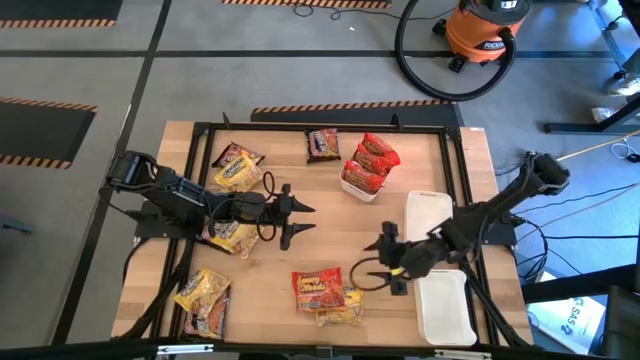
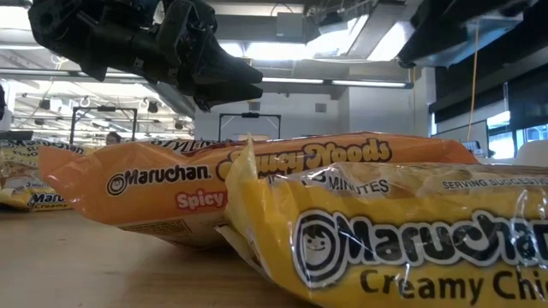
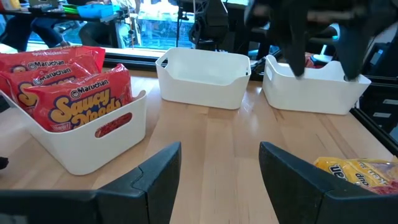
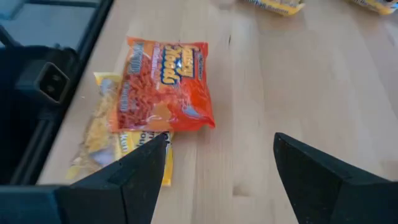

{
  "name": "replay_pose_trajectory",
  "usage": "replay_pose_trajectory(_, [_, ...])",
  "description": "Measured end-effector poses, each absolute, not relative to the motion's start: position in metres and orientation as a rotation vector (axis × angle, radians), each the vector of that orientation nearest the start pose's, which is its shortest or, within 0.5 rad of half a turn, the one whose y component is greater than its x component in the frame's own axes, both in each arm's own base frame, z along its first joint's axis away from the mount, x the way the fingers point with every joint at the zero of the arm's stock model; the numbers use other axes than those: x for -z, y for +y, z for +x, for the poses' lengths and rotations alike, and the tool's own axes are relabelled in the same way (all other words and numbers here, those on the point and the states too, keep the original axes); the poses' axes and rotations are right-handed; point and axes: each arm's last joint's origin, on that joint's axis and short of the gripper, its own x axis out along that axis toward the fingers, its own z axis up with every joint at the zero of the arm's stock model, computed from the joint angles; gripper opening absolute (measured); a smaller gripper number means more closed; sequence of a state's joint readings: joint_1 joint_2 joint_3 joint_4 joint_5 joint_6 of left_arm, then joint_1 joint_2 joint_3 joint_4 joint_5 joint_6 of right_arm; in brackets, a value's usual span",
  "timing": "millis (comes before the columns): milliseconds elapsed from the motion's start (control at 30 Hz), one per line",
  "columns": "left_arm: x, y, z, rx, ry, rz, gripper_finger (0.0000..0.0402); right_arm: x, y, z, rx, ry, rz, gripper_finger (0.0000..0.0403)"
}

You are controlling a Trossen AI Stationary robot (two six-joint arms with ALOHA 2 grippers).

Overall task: Sort Maruchan noodles
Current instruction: Put the orange noodle pack into the top white bin

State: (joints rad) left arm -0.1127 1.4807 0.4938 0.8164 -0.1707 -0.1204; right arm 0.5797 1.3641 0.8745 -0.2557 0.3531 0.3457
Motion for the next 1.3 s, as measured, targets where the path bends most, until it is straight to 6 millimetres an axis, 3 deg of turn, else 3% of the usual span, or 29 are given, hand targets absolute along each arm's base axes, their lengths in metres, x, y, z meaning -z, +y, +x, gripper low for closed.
replay_pose_trajectory(200, [-0.179, -0.026, 0.275, -0.068, 0.164, -0.096, 0.0209, -0.220, 0.139, 0.264, -0.086, 0.674, 0.011, 0.0273])
replay_pose_trajectory(467, [-0.179, -0.026, 0.275, -0.068, 0.165, -0.096, 0.0209, -0.213, 0.137, 0.273, -0.137, 0.689, 0.045, 0.0273])
replay_pose_trajectory(867, [-0.179, -0.026, 0.275, -0.068, 0.165, -0.096, 0.0209, -0.172, 0.129, 0.305, -0.129, 0.725, 0.095, 0.0273])
replay_pose_trajectory(1133, [-0.179, -0.026, 0.275, -0.068, 0.165, -0.096, 0.0209, -0.161, 0.113, 0.322, -0.140, 0.717, 0.268, 0.0273])
replay_pose_trajectory(1300, [-0.178, -0.026, 0.275, -0.068, 0.169, -0.095, 0.0209, -0.142, 0.106, 0.336, -0.152, 0.725, 0.385, 0.0273])
